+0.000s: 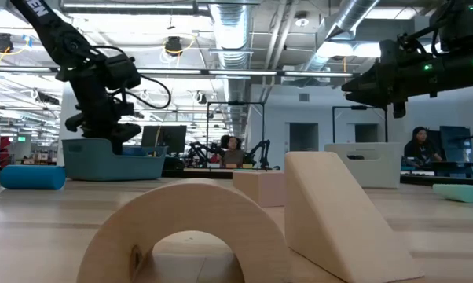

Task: Sort & place blocks by color
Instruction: Put the top right blue block into the blue bin, then put the right blue block into the blue bin

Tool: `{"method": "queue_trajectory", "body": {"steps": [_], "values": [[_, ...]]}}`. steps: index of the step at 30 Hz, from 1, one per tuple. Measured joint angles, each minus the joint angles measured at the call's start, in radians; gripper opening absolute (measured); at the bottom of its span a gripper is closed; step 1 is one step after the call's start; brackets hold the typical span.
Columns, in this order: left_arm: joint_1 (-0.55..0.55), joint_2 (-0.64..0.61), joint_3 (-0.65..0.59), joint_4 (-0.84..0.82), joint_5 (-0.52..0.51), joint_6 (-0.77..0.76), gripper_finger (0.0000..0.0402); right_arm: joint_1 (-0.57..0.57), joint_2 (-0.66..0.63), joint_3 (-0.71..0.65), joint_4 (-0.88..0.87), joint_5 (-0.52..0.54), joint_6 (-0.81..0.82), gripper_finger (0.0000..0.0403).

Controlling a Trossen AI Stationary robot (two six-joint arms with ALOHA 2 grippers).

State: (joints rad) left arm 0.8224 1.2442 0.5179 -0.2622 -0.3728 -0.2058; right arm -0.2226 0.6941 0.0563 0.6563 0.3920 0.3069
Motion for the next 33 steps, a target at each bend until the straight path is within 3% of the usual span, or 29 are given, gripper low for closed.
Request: {"method": "queue_trajectory", "body": {"steps": [27, 33], "values": [[-0.009, -0.007, 0.000, -0.062, -0.032, 0.057, 0.0187, 0.000, 0.000, 0.000, 0.002, 0.010, 0.102, 0.0182], [-0.059, -0.089, 0.000, -0.059, -0.033, 0.110, 0.0188, 0.046, 0.001, 0.093, -0.177, 0.004, 0.108, 0.0182]]}}
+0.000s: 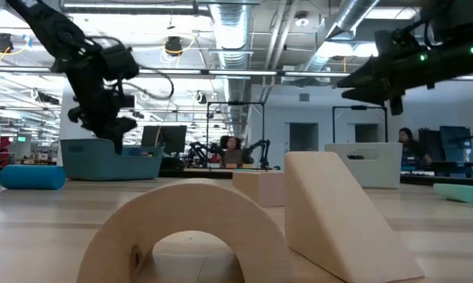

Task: Sort & place blocks by color
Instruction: Put the right blue block into the blue bin

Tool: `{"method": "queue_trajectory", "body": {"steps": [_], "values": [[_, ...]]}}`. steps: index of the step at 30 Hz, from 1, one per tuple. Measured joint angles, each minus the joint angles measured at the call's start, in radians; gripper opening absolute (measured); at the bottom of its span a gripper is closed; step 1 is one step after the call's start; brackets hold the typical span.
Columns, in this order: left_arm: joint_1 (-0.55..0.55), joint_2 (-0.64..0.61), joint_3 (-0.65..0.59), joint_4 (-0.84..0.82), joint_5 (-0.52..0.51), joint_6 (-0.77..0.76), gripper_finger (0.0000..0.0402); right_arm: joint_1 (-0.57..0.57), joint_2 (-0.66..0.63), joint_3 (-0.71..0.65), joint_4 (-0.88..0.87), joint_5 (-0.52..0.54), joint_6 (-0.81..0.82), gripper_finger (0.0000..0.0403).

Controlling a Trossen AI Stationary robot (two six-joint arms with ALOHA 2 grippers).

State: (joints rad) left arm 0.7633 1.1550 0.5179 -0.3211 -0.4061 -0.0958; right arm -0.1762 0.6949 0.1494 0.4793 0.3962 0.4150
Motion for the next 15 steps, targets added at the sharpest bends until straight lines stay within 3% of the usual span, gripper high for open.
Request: {"method": "queue_trajectory", "body": {"steps": [3, 7, 15], "values": [[-0.039, -0.080, 0.000, 0.006, 0.003, 0.048, 0.0188, 0.051, 0.026, 0.078, -0.108, 0.000, -0.009, 0.0182], [-0.107, -0.201, 0.000, 0.043, 0.068, 0.111, 0.0188, 0.139, 0.100, 0.154, -0.128, 0.002, -0.031, 0.0182], [-0.330, -0.331, 0.000, 0.107, 0.346, 0.090, 0.0187, 0.348, 0.314, 0.280, -0.137, 0.045, -0.023, 0.0182]]}}
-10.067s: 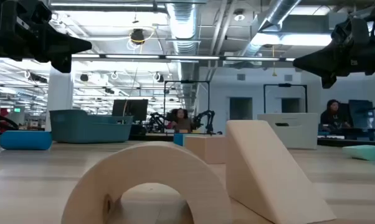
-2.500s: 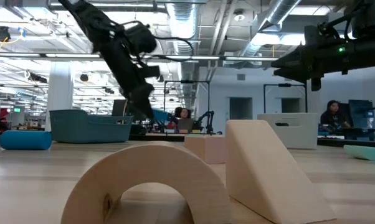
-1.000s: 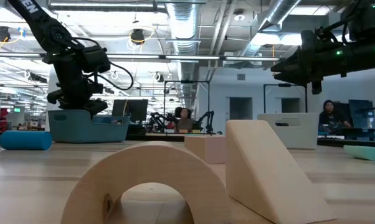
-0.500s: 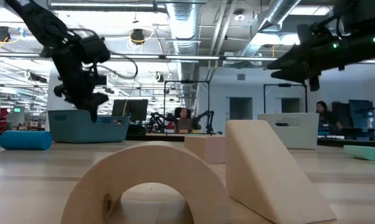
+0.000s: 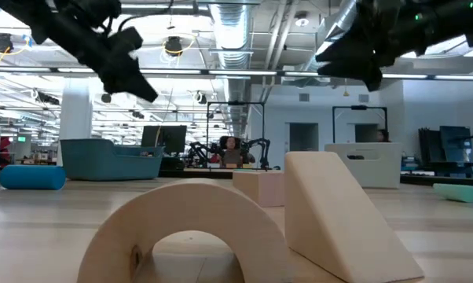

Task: Sort & place blocks by color
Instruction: Put the right blue block into the blue bin

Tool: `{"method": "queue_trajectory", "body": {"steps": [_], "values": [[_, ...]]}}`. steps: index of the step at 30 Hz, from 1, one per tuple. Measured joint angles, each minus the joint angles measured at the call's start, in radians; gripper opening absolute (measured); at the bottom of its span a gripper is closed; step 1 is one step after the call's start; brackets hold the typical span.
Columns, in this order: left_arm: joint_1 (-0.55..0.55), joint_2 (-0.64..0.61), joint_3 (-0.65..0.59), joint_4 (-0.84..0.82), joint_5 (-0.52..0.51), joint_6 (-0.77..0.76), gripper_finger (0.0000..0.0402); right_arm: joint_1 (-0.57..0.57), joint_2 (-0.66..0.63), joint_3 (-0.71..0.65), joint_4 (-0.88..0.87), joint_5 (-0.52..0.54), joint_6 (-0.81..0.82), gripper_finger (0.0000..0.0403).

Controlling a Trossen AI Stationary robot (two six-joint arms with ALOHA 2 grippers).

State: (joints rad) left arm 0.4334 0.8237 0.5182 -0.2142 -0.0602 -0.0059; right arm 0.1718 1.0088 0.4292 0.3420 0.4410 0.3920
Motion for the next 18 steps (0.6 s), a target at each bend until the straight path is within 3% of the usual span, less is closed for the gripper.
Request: {"method": "queue_trajectory", "body": {"steps": [5, 12, 18], "values": [[-0.233, 0.011, 0.000, 0.036, -0.034, -0.057, 0.0187, 0.103, 0.137, 0.105, -0.057, 0.000, -0.010, 0.0182], [-0.570, 0.088, 0.000, 0.166, -0.258, -0.099, 0.0187, 0.171, 0.373, 0.237, -0.119, -0.020, -0.082, 0.0215], [-0.735, 0.217, 0.000, 0.273, -0.323, -0.132, 0.0187, 0.180, 0.567, 0.322, -0.127, -0.020, -0.110, 0.0256]]}}
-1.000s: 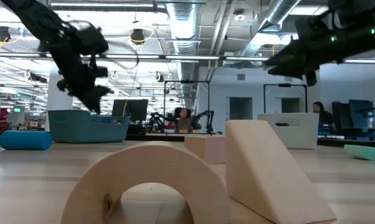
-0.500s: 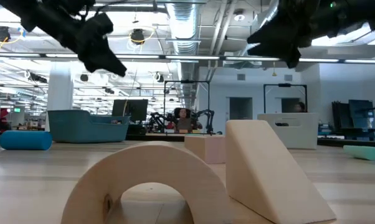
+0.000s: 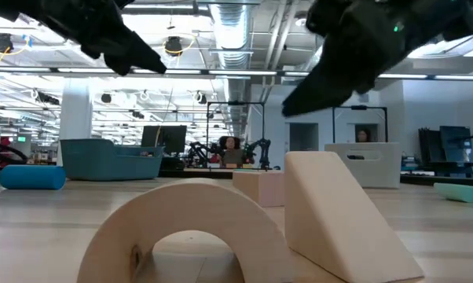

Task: Sort & place blocks by color
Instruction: Put the right blue block into the blue bin

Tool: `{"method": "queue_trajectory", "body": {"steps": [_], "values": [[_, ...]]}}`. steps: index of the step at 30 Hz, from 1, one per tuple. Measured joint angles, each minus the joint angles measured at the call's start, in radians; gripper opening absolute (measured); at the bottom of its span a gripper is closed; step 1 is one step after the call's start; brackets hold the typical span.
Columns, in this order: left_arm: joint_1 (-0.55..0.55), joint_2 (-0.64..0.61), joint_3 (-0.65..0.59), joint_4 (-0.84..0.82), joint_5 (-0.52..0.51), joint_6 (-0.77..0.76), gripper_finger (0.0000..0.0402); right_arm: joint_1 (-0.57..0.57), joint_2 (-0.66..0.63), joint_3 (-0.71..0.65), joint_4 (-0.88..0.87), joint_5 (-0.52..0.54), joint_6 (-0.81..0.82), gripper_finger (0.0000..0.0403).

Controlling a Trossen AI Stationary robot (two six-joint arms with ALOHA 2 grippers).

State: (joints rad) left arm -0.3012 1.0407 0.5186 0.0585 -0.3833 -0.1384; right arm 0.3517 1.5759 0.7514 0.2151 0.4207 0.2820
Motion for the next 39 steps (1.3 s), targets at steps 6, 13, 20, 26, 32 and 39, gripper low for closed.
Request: {"method": "queue_trajectory", "body": {"steps": [6, 13, 20, 26, 32, 39], "values": [[-0.076, 0.173, 0.000, 0.120, -0.047, -0.062, 0.0187, -0.020, 0.119, 0.051, -0.018, -0.099, -0.019, 0.0259], [-0.110, 0.331, 0.000, 0.234, -0.102, -0.130, 0.0190, -0.084, 0.175, 0.062, -0.056, -0.216, -0.071, 0.0259], [-0.116, 0.406, 0.000, 0.336, -0.121, -0.202, 0.0207, -0.115, 0.210, 0.060, -0.084, -0.332, -0.122, 0.0259], [-0.116, 0.419, 0.000, 0.368, -0.121, -0.227, 0.0231, -0.118, 0.244, 0.063, -0.055, -0.346, -0.137, 0.0259], [-0.116, 0.419, 0.000, 0.381, -0.093, -0.223, 0.0243, -0.120, 0.244, 0.061, -0.046, -0.347, -0.139, 0.0251], [-0.117, 0.419, 0.000, 0.382, -0.095, -0.223, 0.0243, -0.126, 0.274, 0.061, 0.015, -0.344, -0.159, 0.0216]]}}
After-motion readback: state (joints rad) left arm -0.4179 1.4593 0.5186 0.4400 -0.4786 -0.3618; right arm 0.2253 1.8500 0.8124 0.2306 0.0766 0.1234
